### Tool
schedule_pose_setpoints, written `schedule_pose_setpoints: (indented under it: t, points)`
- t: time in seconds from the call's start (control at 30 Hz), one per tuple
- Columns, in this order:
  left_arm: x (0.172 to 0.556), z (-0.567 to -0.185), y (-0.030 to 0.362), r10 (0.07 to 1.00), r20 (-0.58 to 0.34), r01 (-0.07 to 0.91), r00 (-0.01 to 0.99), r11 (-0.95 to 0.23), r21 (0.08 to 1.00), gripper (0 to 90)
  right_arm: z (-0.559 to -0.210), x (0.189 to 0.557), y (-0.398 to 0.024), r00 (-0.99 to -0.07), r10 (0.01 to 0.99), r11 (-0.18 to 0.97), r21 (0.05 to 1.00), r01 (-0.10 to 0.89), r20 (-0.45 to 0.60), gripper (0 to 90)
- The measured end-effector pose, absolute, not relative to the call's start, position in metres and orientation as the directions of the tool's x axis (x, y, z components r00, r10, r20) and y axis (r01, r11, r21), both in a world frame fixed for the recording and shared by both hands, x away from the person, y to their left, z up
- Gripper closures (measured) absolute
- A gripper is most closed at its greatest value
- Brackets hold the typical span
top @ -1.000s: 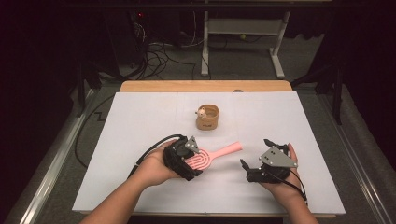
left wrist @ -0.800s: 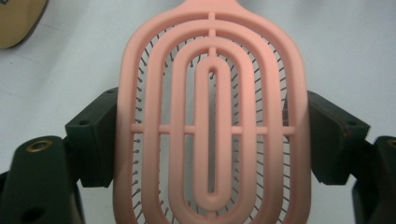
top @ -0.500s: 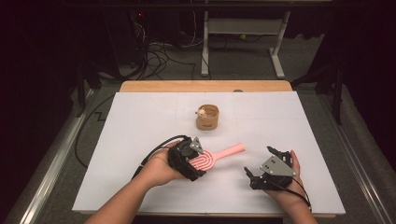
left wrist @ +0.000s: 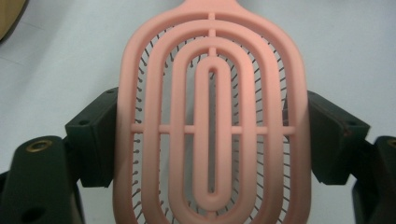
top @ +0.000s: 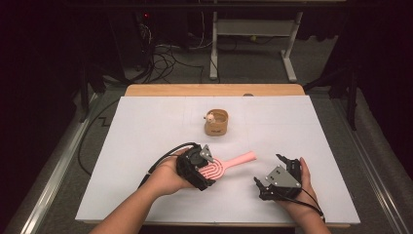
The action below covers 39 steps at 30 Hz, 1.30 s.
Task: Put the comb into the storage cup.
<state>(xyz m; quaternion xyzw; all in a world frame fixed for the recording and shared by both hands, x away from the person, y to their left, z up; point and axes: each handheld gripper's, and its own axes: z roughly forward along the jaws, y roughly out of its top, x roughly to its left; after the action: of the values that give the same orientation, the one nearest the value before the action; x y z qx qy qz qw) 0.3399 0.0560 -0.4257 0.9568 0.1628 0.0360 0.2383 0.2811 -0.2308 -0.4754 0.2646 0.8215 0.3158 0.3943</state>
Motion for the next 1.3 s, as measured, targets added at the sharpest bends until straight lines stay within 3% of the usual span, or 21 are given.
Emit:
schedule_pose_setpoints:
  t: [0.9,1.3]
  points:
    - [0.341,-0.434,0.042,0.318,-0.018,0.292,0.948,-0.846,0.446,19.8,-0.466,0.276,-0.211,-0.540,0.600,0.737,0.670,0.088,-0.590,9.5]
    - [0.337,-0.428,0.038,0.316,-0.015,0.287,0.949,-0.840,0.460,19.8,-0.461,0.273,-0.199,-0.535,0.545,0.776,0.630,0.032,-0.645,17.8]
